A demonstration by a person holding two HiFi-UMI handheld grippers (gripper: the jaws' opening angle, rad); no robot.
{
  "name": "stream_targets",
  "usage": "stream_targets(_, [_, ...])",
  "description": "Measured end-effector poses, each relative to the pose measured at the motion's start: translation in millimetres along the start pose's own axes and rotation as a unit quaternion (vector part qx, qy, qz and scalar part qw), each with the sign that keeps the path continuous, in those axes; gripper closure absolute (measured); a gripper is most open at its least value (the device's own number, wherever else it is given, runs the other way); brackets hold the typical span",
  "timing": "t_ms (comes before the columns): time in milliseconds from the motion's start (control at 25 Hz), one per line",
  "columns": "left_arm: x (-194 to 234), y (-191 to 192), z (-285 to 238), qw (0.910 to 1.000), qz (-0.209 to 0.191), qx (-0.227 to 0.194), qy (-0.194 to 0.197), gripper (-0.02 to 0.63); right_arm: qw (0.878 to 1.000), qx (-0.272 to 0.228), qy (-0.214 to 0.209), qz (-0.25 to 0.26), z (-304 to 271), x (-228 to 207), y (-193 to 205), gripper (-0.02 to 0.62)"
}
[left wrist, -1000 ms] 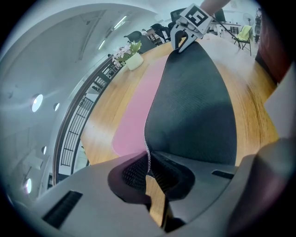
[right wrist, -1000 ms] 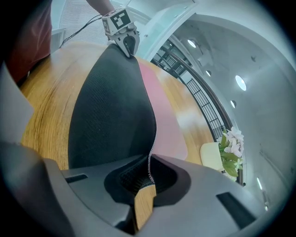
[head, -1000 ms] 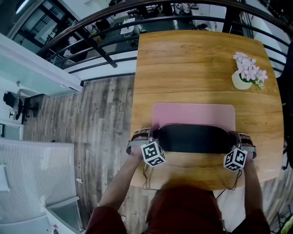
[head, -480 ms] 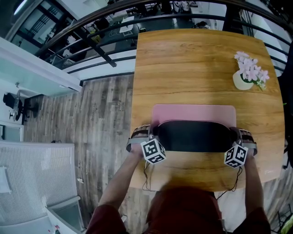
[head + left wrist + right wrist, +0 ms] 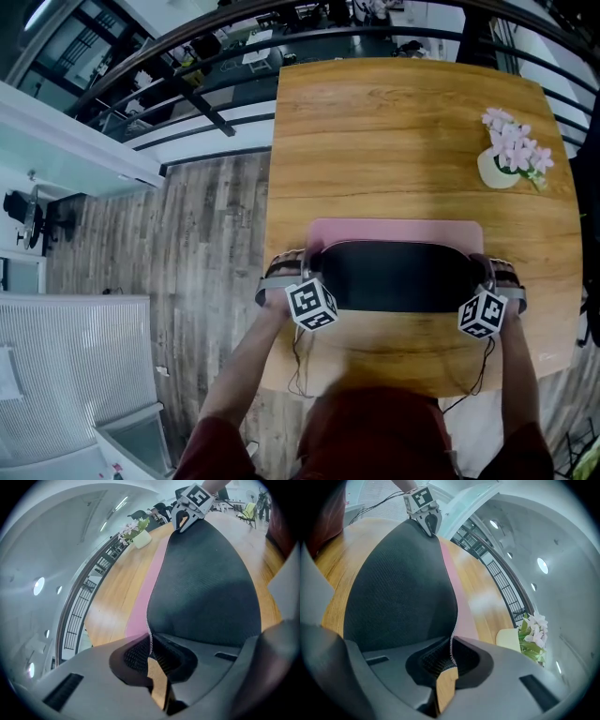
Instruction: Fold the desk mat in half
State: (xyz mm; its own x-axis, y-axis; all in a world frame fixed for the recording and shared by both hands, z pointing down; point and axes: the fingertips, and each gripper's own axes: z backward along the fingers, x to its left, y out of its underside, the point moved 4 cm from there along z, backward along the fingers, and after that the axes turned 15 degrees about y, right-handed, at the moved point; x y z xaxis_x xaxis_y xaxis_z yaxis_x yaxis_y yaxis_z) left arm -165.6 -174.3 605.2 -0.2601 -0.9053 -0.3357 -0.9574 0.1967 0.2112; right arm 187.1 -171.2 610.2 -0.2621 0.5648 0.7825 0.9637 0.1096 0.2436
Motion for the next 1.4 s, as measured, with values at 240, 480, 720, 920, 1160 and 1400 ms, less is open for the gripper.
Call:
stream_targets(240, [17.8,-5.5,-8.2,1.0,-0.004,-0.001,-0.004,0.572,1.0,0.003,0.006,0.001,-15.2,-11.8,-0.9,0.568])
stream_targets(480, [34.5,-7.2,-16.4,1.0,-0.003,0.0,-0.009,0.572,1.0,0.004,0.009,0.005,-33.2,-22.5,-5.0,0.568])
stream_targets(720, [48.7,-9.3,-22.7,1.0,-0.002,-0.001,-0.01,0.572,1.0,0.004,0.011,0.005,-46.8,-29.9,-6.4,0.567])
stream_targets(920, [52.0,-9.5,-24.9,1.0,-0.004,0.0,-0.009,0.569,1.0,0.003,0.013,0.003,-50.4,-32.0,-7.5,0.565])
stream_targets(1160, [54.5,-8.4,-23.7,0.9996,0.006,-0.002,-0.026,0.538,0.999,-0.002,0.032,-0.009,-49.9,-35.9,-7.6,0.52])
stream_targets(1400, [56.5,-9.1,-20.0,0.999,0.021,-0.002,-0.039,0.522,0.999,0.004,0.034,-0.026,-49.3,-41.7,-6.2,0.495])
